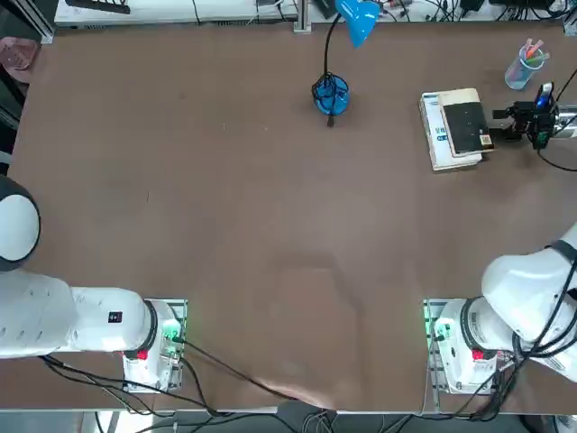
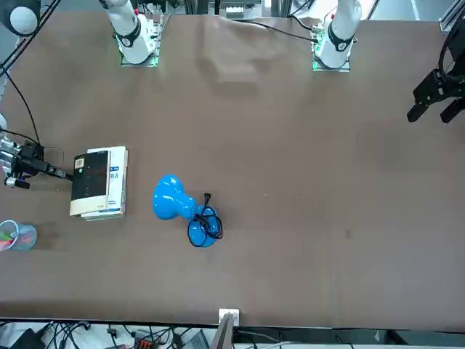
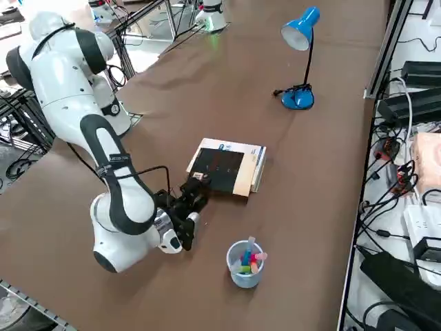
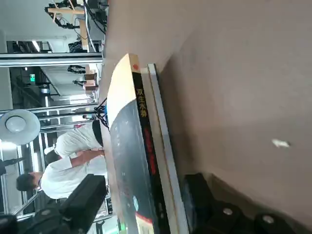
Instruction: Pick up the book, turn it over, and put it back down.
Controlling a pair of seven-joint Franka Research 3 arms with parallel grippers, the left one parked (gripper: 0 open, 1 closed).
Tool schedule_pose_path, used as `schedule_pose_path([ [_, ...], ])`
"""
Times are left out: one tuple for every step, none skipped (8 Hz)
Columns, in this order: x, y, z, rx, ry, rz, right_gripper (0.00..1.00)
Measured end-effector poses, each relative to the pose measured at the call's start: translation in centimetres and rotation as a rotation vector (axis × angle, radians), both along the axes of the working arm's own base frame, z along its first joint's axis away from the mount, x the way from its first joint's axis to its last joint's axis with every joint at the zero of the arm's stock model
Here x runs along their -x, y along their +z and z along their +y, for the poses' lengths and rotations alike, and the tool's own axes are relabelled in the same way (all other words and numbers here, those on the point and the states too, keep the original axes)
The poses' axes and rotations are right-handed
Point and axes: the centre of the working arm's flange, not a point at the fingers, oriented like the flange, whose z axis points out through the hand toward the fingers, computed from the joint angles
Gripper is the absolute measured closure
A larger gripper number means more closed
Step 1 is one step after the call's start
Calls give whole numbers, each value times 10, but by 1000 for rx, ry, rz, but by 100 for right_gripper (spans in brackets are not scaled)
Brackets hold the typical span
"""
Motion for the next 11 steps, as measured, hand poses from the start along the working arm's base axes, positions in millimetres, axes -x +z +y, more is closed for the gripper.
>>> schedule_pose_path([
  [-3,-2,3,-6,3,-4,3],
  [-8,-1,7,-12,9,-11,3],
  [-11,1,11,-15,14,-18,3],
  [-14,3,11,-15,17,-25,3],
  [-17,6,13,-17,21,-33,3],
  [-20,7,15,-19,24,-42,3],
  [-21,7,17,-24,23,-46,3],
  [-20,3,18,-29,22,-48,3],
  [-20,-1,19,-38,19,-53,3],
  [-20,-7,22,-56,13,-58,3],
  [-20,-11,25,-77,9,-64,3],
])
